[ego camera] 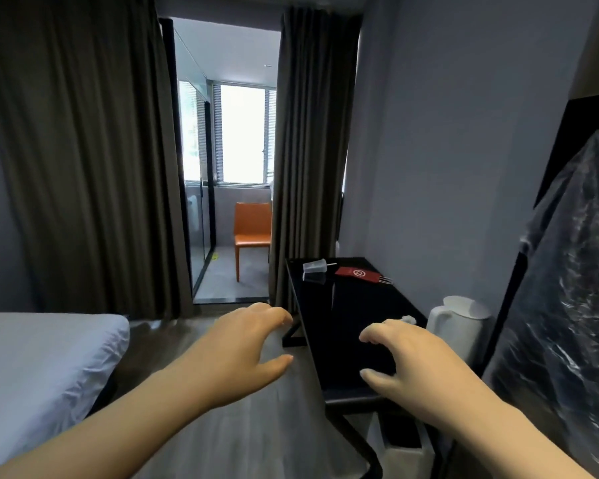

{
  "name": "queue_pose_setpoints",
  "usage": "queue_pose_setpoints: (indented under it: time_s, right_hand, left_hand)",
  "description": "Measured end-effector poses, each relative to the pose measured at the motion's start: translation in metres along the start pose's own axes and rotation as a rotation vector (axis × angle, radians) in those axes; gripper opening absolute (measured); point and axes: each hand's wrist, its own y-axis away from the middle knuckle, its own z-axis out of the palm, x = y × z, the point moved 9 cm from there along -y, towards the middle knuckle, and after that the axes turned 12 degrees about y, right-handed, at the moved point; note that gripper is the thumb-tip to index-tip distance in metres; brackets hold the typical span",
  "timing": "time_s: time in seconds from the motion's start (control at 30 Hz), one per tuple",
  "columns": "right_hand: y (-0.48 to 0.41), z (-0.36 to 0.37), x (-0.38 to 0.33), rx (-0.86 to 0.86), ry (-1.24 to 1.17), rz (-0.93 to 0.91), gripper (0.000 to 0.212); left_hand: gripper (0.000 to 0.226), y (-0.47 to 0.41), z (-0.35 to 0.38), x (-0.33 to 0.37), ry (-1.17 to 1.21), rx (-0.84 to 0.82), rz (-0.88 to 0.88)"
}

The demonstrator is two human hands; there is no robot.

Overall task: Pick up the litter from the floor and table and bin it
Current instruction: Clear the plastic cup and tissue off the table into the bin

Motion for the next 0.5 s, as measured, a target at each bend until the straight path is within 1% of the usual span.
queue_pose_setpoints:
  time_s: [0.13, 0.3, 0.5]
  right_hand:
    - [-0.062, 0.034, 0.015, -0.032, -0.005, 0.005, 0.044]
    - [-0.129, 0.077, 0.026, -0.096, 0.003, 0.035, 0.045]
    - [-0.206, 0.125, 0.032, -0.115, 0.007, 0.119, 0.047]
  left_hand:
    - [0.052, -0.051, 0.013, -0.043, 0.02, -0.01, -0.005]
    - [0.052, -0.105, 0.036, -0.1, 0.063, -0.071, -0.002]
    - [0.05, -0.177, 0.055, -0.182, 0.103, -0.125, 0.041]
